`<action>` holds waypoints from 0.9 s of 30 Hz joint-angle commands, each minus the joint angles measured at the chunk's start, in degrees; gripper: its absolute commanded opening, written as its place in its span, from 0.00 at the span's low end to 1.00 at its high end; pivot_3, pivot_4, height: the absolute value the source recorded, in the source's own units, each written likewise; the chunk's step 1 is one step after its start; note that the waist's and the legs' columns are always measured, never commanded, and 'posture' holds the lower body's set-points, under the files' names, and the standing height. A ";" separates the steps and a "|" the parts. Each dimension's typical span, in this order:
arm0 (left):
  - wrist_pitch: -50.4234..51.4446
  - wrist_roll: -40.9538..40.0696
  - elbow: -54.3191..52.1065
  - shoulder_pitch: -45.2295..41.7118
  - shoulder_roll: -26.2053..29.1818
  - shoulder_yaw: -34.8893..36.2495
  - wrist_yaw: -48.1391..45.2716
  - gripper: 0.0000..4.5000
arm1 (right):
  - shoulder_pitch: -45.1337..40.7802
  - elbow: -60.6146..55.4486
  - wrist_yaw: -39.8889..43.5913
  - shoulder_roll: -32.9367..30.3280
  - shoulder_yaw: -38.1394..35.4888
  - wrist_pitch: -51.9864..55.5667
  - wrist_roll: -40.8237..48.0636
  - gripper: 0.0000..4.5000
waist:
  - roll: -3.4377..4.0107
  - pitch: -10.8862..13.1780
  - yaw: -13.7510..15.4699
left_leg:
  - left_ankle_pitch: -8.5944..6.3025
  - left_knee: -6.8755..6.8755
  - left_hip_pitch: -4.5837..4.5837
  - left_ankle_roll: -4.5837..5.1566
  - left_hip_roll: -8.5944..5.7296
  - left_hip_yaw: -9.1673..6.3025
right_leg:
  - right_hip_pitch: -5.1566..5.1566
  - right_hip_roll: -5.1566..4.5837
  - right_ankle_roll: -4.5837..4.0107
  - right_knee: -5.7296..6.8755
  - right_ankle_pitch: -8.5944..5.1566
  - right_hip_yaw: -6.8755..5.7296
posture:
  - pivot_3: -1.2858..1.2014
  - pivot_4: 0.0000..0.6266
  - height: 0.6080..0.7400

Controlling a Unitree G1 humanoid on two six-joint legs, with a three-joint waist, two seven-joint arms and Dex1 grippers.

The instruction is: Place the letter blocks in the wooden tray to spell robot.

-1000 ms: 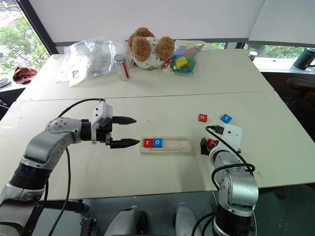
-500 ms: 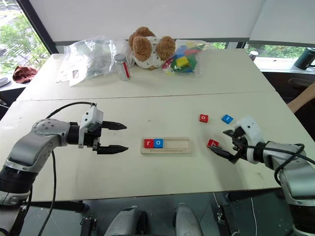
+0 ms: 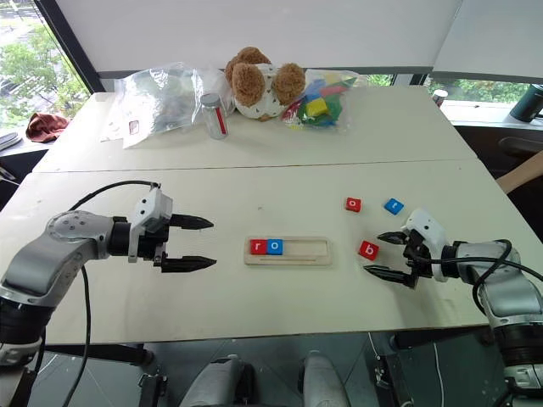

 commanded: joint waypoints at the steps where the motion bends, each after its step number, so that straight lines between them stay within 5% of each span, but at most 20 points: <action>1: -0.47 -0.34 -0.70 -0.52 0.00 1.17 0.33 1.00 | -1.59 0.49 0.28 0.45 0.16 -1.41 0.26 0.94 | 0.00 0.00 -0.09 | 0.01 0.00 0.00 -0.01 0.00 0.00 | -0.01 0.00 0.00 0.01 0.00 0.00 | 0.52 0.24 1.00; 3: -0.58 -0.20 -0.48 -0.67 -0.11 1.05 0.41 1.00 | -1.93 0.88 0.21 0.70 0.37 -1.63 0.25 0.80 | 0.00 0.00 -0.10 | 0.00 -0.01 0.00 -0.02 0.01 -0.01 | -0.03 0.00 0.00 0.01 0.00 0.00 | 0.52 0.24 1.00; 8: -0.88 0.16 0.18 -1.06 -0.43 0.87 0.51 1.00 | -2.22 1.22 -0.23 1.05 0.81 -1.90 0.22 0.25 | 0.00 0.00 -0.05 | 0.00 -0.02 0.00 -0.02 0.01 -0.01 | -0.04 0.00 0.00 0.01 0.00 0.00 | 0.52 0.24 1.00; 14: -2.18 0.97 2.59 -1.30 0.21 1.19 -0.06 1.00 | -7.73 -2.90 -0.27 1.70 2.54 1.93 1.27 0.25 | 0.01 0.00 -0.28 | 0.01 -0.02 0.00 -0.04 0.01 0.00 | -0.06 -0.01 -0.01 0.03 0.01 0.01 | 0.52 0.24 1.00; 27: -3.56 3.05 2.89 0.24 -0.04 0.90 0.49 1.00 | -31.17 -0.61 5.83 10.32 23.03 8.10 -8.31 0.25 | 0.04 0.02 0.65 | 0.11 0.02 -0.39 -0.21 -0.12 0.08 | -0.45 -0.15 -0.01 -0.01 0.01 -0.05 | 0.52 0.24 1.00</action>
